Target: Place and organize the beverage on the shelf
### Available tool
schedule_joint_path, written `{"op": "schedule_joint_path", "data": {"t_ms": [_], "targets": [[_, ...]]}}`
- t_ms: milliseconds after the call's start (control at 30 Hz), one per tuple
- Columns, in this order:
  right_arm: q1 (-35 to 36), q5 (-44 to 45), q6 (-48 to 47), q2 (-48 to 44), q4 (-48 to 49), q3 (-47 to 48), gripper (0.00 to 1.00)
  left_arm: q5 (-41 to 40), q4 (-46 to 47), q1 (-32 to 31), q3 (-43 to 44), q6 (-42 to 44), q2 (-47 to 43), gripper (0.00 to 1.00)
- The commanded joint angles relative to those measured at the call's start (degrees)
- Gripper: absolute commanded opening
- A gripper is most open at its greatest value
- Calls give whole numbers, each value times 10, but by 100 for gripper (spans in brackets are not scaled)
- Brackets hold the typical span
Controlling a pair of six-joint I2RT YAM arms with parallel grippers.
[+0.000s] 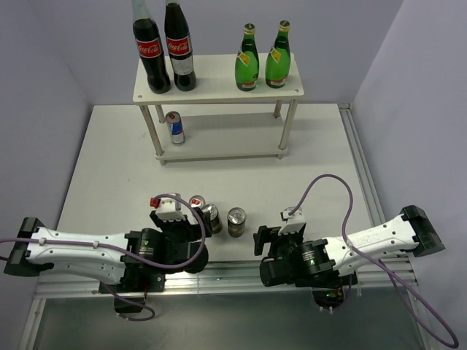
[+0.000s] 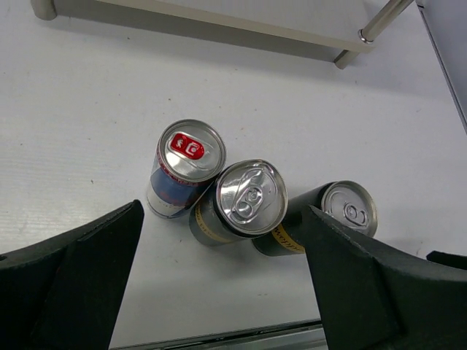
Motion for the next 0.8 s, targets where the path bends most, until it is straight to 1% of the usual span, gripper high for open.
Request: {"op": "schedule_joint_path", "data": {"t_ms": [0, 33, 67, 200, 300, 433, 533, 633, 767], "targets": [[7, 25, 27, 2, -1, -6, 99, -4, -41, -12, 21, 28, -31, 96], [7, 25, 27, 2, -2, -6, 99, 0, -27, -12, 19, 41, -37, 96], [6, 25, 28, 3, -2, -6, 99, 12, -28, -11, 15, 36, -48, 95], [9, 27, 37, 4, -9, -6, 99, 54, -49, -11, -6, -4, -59, 93], [10, 28, 44, 6, -12, -5, 99, 90, -56, -16, -17, -32, -45, 92], [13, 31, 49, 13, -17, -2, 99, 117, -81, -22, -23, -104, 18, 92], [14, 31, 56, 16, -23, 0, 99, 122, -90, -29, -31, -140, 62, 94], [15, 32, 57, 15, -25, 0, 99, 121, -64, -31, -56, -160, 72, 95], [17, 32, 56, 8, -23, -4, 99, 123, -22, -27, -105, -170, 53, 95]]}}
